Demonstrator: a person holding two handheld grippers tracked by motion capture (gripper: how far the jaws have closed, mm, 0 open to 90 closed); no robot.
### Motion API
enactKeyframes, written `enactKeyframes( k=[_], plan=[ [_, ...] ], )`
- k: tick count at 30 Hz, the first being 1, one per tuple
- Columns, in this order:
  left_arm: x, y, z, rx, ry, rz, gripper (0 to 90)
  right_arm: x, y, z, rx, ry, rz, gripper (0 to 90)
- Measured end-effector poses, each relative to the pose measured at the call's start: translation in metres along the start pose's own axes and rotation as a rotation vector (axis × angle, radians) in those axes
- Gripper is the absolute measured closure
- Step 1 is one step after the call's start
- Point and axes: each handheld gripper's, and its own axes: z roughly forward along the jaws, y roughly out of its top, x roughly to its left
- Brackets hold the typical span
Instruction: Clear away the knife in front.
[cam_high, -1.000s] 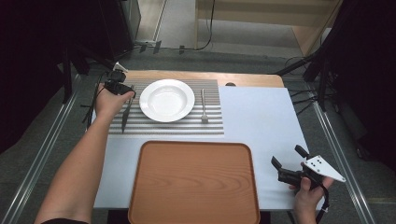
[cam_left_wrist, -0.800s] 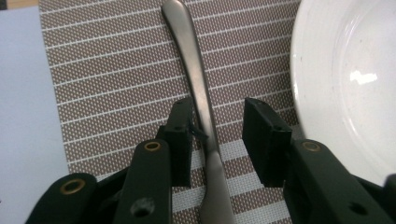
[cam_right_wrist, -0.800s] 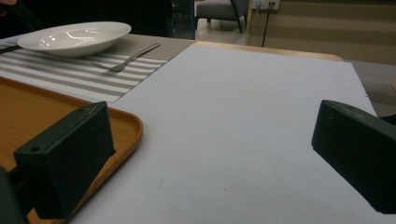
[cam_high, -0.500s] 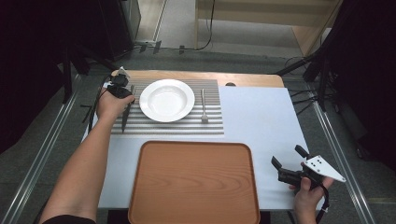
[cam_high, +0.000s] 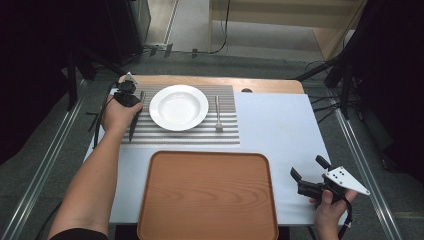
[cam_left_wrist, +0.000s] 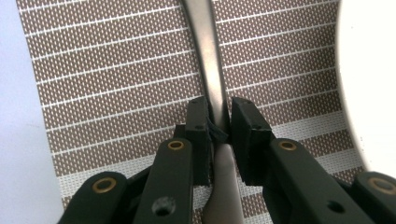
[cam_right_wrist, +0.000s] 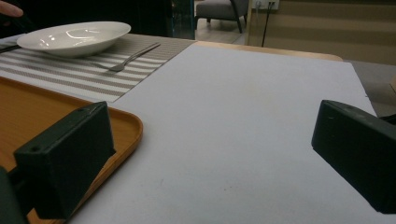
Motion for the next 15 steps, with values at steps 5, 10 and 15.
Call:
enactKeyframes(
  k=[5, 10, 15],
  plan=[
    [-0.0058, 0.0008, 0.0007, 0.011, 0.039, 0.047, 76.7, -0.0001, -0.0001, -0.0001, 0.0, 0.001, 0.0, 0.0],
    [-0.0041, 0.0013, 0.001, 0.011, 0.027, 0.028, 76.7, 0.0001, 0.0, 0.0002, 0.001, 0.001, 0.002, 0.0],
    [-0.0057, 0.0005, 0.0007, 0.01, 0.041, 0.044, 79.1, -0.0001, -0.0001, 0.0001, 0.002, 0.001, 0.002, 0.0]
  ],
)
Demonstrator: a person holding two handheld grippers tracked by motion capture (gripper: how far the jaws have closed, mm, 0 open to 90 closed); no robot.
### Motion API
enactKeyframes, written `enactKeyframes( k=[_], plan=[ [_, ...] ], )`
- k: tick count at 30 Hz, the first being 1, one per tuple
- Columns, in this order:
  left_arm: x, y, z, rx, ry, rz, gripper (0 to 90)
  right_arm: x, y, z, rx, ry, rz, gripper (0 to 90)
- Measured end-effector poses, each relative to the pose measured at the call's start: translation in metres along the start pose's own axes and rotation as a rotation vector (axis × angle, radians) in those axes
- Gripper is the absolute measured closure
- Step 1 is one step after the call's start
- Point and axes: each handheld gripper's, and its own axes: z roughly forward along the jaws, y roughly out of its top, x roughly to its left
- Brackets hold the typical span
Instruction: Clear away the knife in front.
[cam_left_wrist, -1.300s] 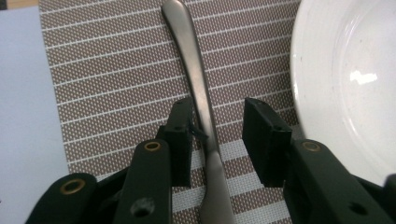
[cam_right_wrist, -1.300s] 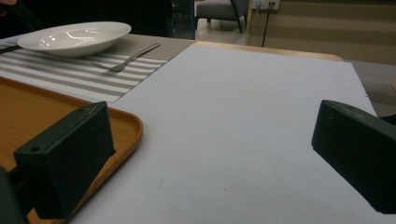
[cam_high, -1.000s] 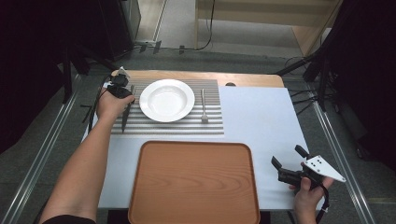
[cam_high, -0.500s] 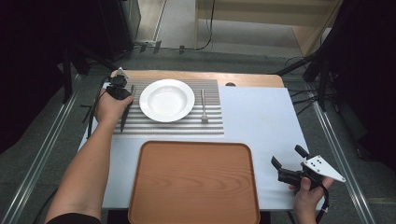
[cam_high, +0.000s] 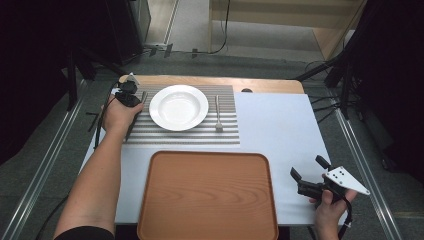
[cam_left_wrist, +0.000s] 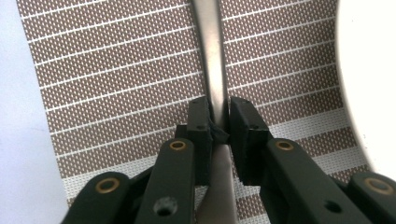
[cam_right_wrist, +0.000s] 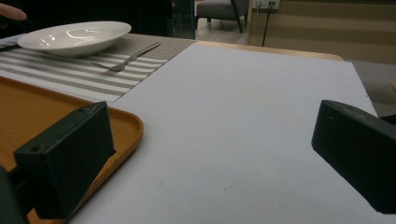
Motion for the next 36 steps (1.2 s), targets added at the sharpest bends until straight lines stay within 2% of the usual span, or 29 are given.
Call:
enactKeyframes(
  k=[6, 8, 16, 18, 21, 25, 27, 30, 36],
  plan=[
    [-0.002, 0.002, 0.0, 0.016, 0.015, 0.012, 79.4, 0.0, 0.0, 0.0, -0.001, 0.0, 0.001, 0.0],
    [-0.001, 0.003, 0.0, 0.021, 0.001, -0.009, 79.3, 0.0, 0.0, 0.0, -0.001, -0.001, 0.001, 0.0],
    [0.005, 0.003, 0.001, 0.021, -0.033, -0.025, 78.6, 0.0, 0.0, 0.001, 0.001, 0.0, 0.001, 0.0],
    [0.001, 0.003, 0.001, 0.021, -0.008, -0.011, 79.2, 0.0, 0.0, 0.001, 0.001, 0.0, 0.002, 0.0],
    [-0.001, 0.003, 0.001, 0.022, 0.006, -0.005, 79.6, -0.001, 0.0, 0.001, 0.001, 0.001, 0.001, 0.0],
    [0.002, 0.003, 0.0, 0.015, -0.012, -0.036, 79.8, -0.001, 0.0, 0.001, -0.001, 0.003, 0.002, 0.0],
    [0.002, 0.003, -0.001, 0.018, -0.014, -0.027, 79.9, -0.001, 0.0, 0.001, -0.004, 0.002, 0.007, 0.0],
    [0.009, 0.002, -0.006, 0.0, -0.056, -0.038, 79.9, -0.002, 0.0, 0.0, -0.007, 0.008, 0.01, 0.0],
    [0.01, 0.001, -0.02, -0.021, -0.062, -0.01, 79.9, -0.002, 0.0, 0.001, -0.008, 0.009, 0.009, 0.0]
  ],
)
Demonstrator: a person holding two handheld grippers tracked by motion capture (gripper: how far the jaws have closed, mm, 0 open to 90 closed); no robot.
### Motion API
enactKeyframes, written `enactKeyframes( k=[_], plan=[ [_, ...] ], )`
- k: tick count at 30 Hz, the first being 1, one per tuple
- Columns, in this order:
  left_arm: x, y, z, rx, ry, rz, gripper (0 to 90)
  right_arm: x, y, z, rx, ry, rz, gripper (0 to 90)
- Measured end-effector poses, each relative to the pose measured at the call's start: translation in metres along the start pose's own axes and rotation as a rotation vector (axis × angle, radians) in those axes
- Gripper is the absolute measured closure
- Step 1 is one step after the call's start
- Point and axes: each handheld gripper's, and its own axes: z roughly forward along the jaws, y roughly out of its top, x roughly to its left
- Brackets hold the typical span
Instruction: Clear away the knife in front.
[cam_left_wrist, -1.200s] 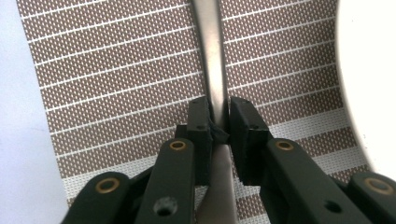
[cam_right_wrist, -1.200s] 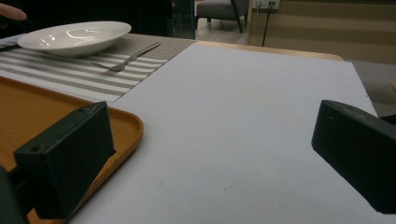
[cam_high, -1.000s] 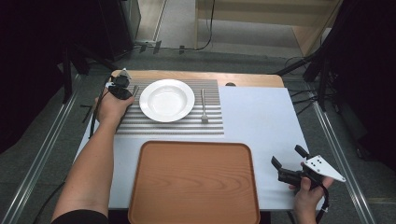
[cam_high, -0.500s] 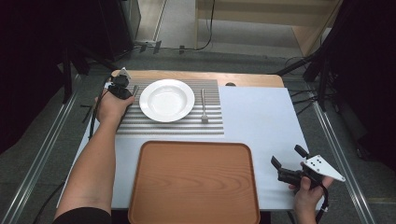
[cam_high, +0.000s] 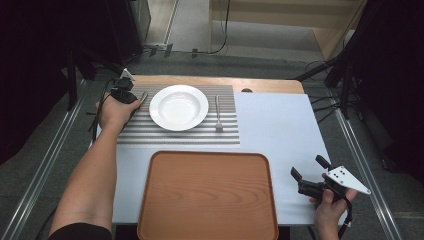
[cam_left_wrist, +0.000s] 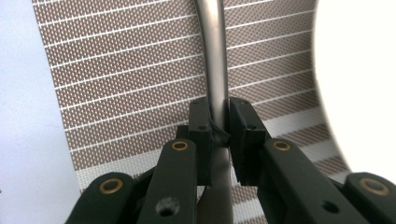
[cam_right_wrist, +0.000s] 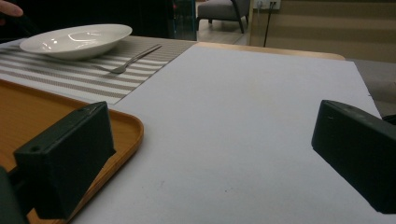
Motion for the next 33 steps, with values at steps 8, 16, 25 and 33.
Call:
enactKeyframes(
  k=[8, 16, 25, 33],
  plan=[
    [-0.007, -0.003, -0.021, -0.038, -0.015, 0.063, 80.0, 0.0, 0.0, 0.0, 0.004, -0.003, -0.003, 0.0],
    [-0.009, -0.007, -0.041, -0.09, -0.026, 0.109, 80.1, 0.001, 0.0, 0.0, 0.006, -0.006, -0.004, 0.0],
    [-0.016, -0.016, -0.059, -0.138, -0.057, 0.137, 80.0, 0.001, 0.0, 0.0, 0.006, -0.008, -0.003, 0.0],
    [-0.026, -0.028, -0.074, -0.174, -0.081, 0.18, 80.0, 0.001, 0.0, 0.0, 0.006, -0.007, -0.005, 0.0]
  ],
)
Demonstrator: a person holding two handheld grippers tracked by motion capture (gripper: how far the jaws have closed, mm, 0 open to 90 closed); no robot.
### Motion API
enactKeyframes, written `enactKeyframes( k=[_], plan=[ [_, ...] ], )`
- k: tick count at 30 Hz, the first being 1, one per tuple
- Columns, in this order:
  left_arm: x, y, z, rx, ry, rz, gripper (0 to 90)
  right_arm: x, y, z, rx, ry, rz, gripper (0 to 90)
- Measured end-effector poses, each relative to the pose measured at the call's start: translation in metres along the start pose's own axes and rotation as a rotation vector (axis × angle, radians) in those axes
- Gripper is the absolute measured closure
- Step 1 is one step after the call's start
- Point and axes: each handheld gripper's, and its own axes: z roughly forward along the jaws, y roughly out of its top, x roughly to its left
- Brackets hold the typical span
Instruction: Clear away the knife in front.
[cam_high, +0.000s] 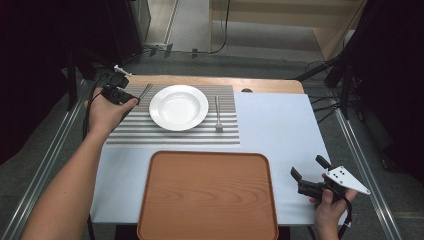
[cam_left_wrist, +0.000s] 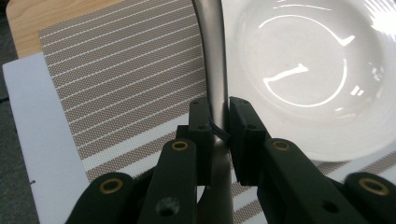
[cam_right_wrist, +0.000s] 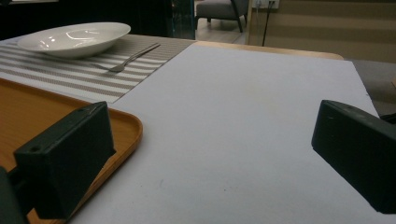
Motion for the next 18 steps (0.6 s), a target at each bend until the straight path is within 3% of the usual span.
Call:
enactKeyframes(
  k=[18],
  plan=[
    [-0.04, -0.021, -0.019, -0.065, -0.057, 0.107, 79.9, 0.0, 0.0, 0.0, 0.001, -0.001, -0.004, 0.0]
  ],
)
